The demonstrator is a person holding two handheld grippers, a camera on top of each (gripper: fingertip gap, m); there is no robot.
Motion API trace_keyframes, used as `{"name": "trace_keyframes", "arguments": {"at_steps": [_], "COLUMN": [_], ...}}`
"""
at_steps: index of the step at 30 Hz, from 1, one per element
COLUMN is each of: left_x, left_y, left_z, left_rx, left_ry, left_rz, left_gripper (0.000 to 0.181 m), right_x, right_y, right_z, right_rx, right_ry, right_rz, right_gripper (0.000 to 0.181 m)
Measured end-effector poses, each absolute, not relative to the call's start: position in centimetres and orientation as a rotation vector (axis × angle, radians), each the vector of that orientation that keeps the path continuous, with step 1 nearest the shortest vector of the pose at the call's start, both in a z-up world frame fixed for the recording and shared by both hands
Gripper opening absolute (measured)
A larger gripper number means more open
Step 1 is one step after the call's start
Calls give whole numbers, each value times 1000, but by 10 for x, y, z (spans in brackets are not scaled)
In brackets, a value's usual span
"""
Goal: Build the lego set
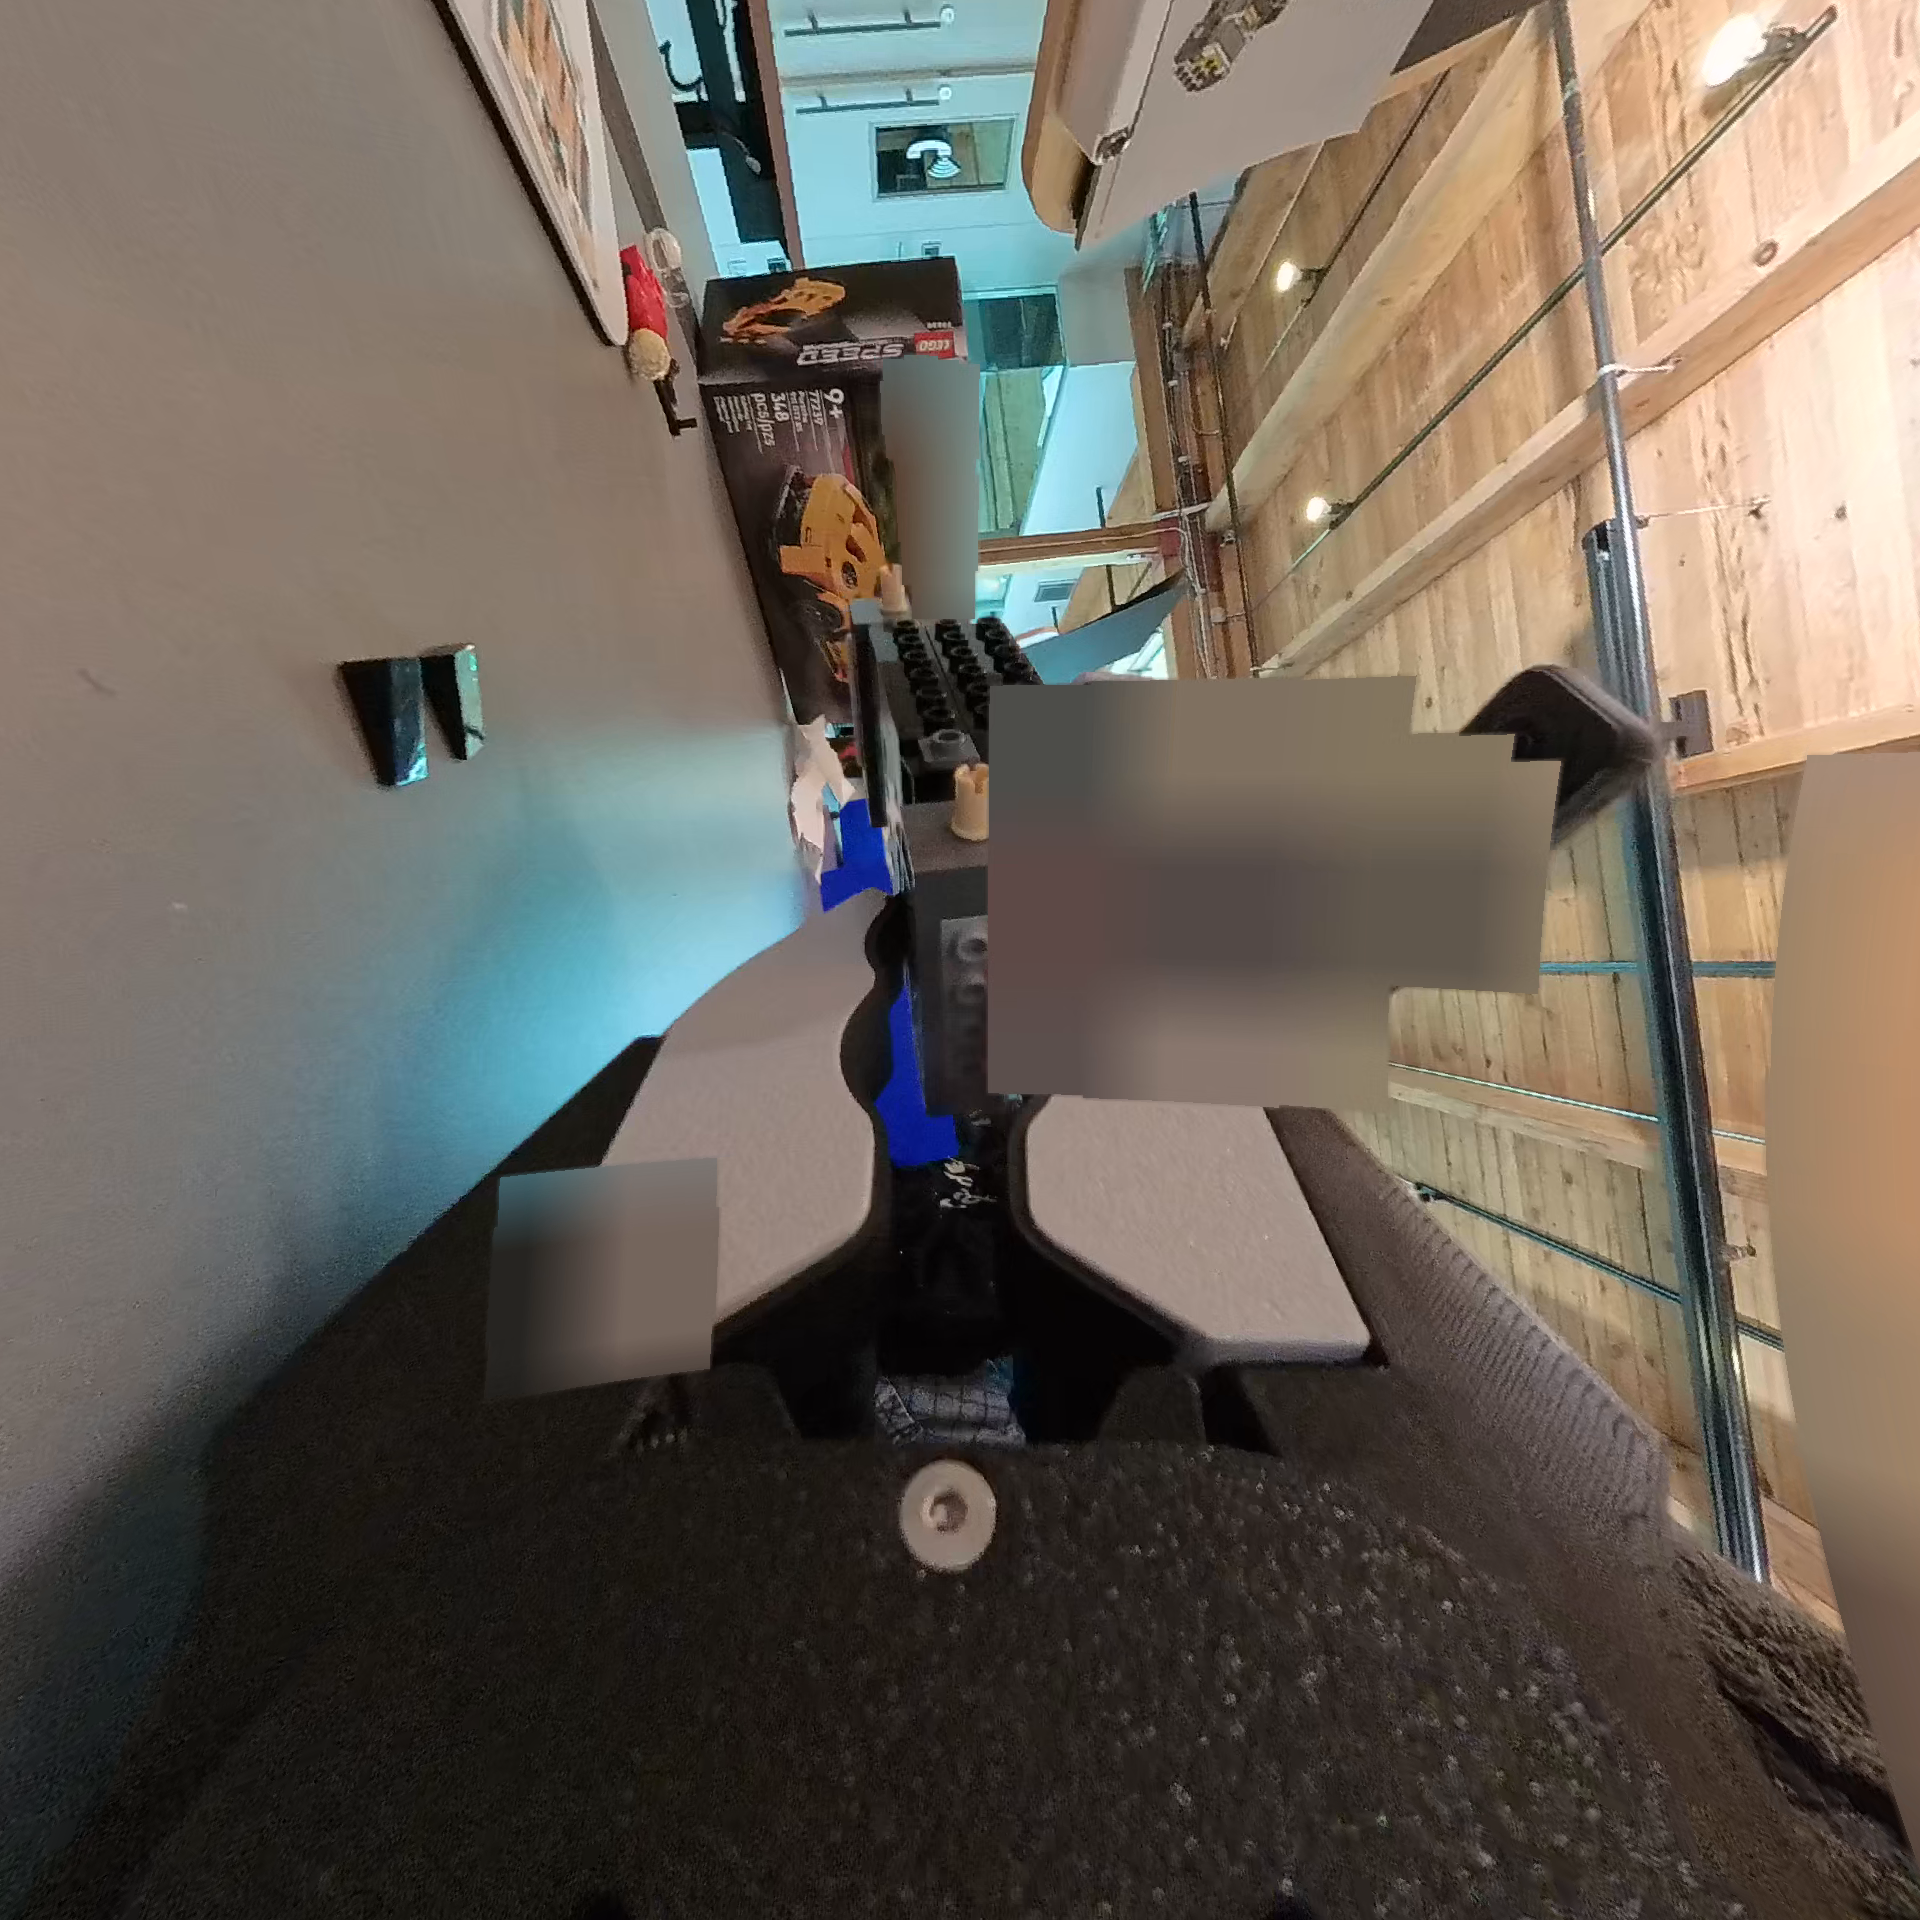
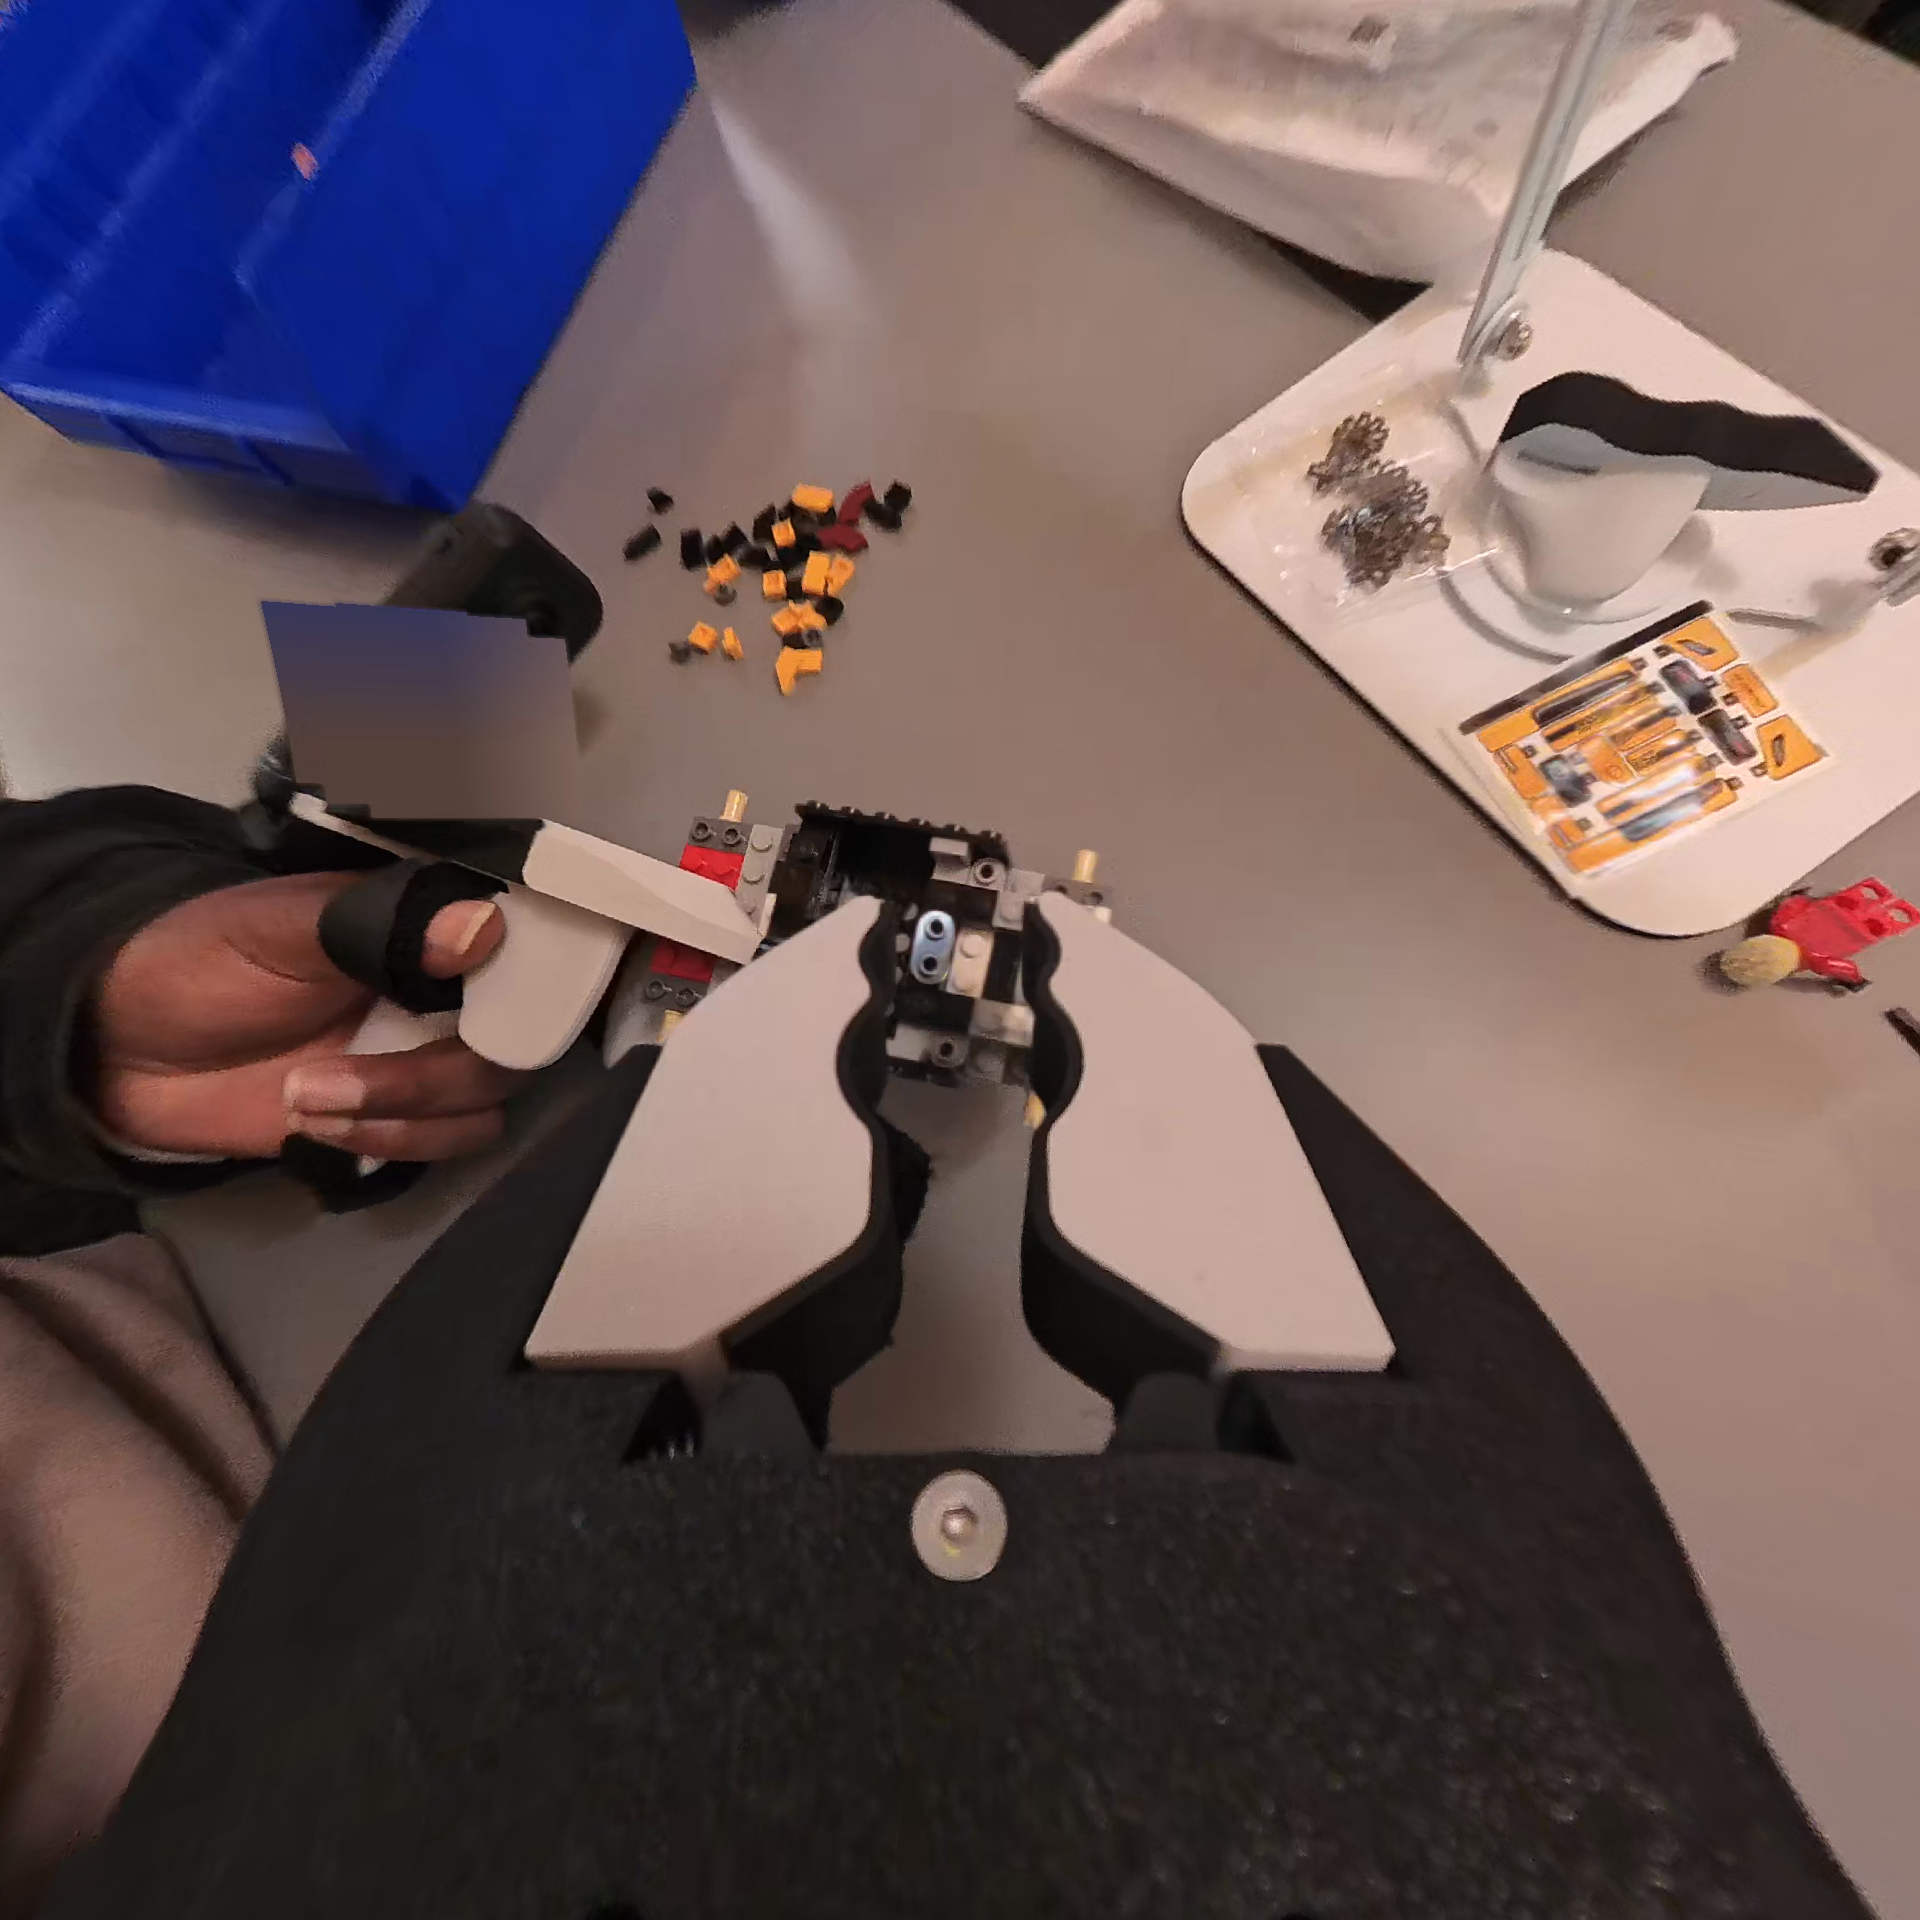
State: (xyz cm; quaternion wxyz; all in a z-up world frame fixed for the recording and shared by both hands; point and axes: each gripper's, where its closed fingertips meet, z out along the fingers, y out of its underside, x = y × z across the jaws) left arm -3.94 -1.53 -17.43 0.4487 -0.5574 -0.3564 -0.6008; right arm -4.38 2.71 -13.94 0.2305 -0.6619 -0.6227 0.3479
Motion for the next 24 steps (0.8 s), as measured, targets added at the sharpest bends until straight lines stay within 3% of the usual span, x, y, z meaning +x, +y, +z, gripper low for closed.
{"name": "trace_keyframes", "arguments": {"at_steps": [7, 14, 24], "left_x": [-19, -2, 8], "left_y": [-19, -21, -21], "left_z": [-163, -160, -163], "left_rx": [-1386, -1433, -1504], "left_ry": [-752, -627, -534], "left_rz": [-1611, -1660, -1615], "left_gripper": [17, 17, 17], "right_x": [-2, 7, 4], "right_y": [32, 19, 13], "right_z": [-156, -157, -165], "right_rx": [-2096, -2124, -2082], "right_ry": [-1672, -1620, -1691], "right_rz": [1561, 1958, 1947], "right_gripper": [55, 56, 46]}}
